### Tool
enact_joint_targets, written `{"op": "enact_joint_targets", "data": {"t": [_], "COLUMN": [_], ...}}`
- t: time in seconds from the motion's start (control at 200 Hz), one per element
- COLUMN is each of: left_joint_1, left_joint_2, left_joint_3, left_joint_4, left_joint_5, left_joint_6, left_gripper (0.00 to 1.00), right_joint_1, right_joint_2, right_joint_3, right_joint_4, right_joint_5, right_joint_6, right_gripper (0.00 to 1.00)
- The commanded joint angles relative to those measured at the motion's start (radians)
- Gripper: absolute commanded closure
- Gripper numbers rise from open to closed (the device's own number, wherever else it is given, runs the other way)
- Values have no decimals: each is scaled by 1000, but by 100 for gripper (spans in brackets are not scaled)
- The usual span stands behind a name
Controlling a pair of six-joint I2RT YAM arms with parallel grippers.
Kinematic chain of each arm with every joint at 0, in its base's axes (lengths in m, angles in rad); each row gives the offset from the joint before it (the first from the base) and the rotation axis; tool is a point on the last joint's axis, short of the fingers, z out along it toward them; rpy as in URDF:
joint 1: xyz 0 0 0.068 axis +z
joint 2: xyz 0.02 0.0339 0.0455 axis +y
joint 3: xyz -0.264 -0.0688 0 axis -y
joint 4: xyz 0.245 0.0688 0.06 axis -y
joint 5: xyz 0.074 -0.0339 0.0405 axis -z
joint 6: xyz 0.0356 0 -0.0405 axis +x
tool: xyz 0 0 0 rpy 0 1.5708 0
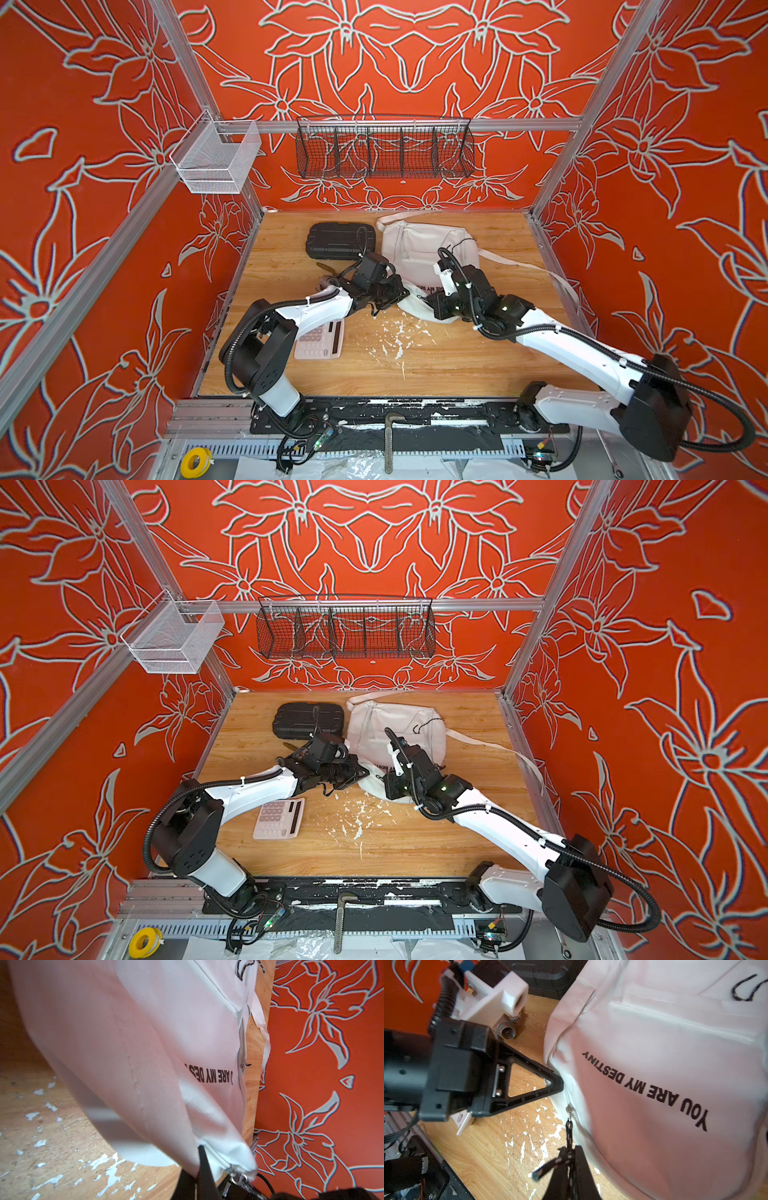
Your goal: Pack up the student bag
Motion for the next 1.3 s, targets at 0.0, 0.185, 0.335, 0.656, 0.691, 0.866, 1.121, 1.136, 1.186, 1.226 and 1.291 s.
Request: {"op": "enact_joint_targets", "data": {"t": [0.0,0.185,0.335,0.656,0.691,0.866,1.121,1.136,1.186,1.226,1.291], "left_joint_1": [60,145,187,303,312,342,383,387,396,396,396], "left_joint_2": [-80,-178,-195,-220,-218,-192,-174,-173,-172,-171,-166], "left_joint_3": [-51,-121,-146,-210,-204,-176,-177,-176,-174,-171,-168], "left_joint_4": [-37,-37,-53,-24,-37,-77,-128,-134,-149,-154,-157], "left_joint_5": [25,84,117,180,182,202,195,195,195,198,207], "left_joint_6": [24,29,40,46,60,103,146,149,160,172,176], "left_gripper": [100,100,100,100,100,100,100,100,100,100,100], "right_joint_1": [-14,-69,-102,-174,-183,-224,-250,-253,-262,-266,-269], "right_joint_2": [-53,-86,-112,-216,-227,-269,-282,-284,-284,-278,-256], "right_joint_3": [-38,-125,-153,-201,-208,-201,-152,-153,-156,-158,-158], "right_joint_4": [-17,-20,-47,-96,-97,-114,-148,-147,-137,-125,-116], "right_joint_5": [96,135,166,168,168,161,168,163,143,117,91], "right_joint_6": [50,118,114,79,76,38,-34,-35,-35,-35,-32], "right_gripper": [100,100,100,100,100,100,100,100,100,100,100]}}
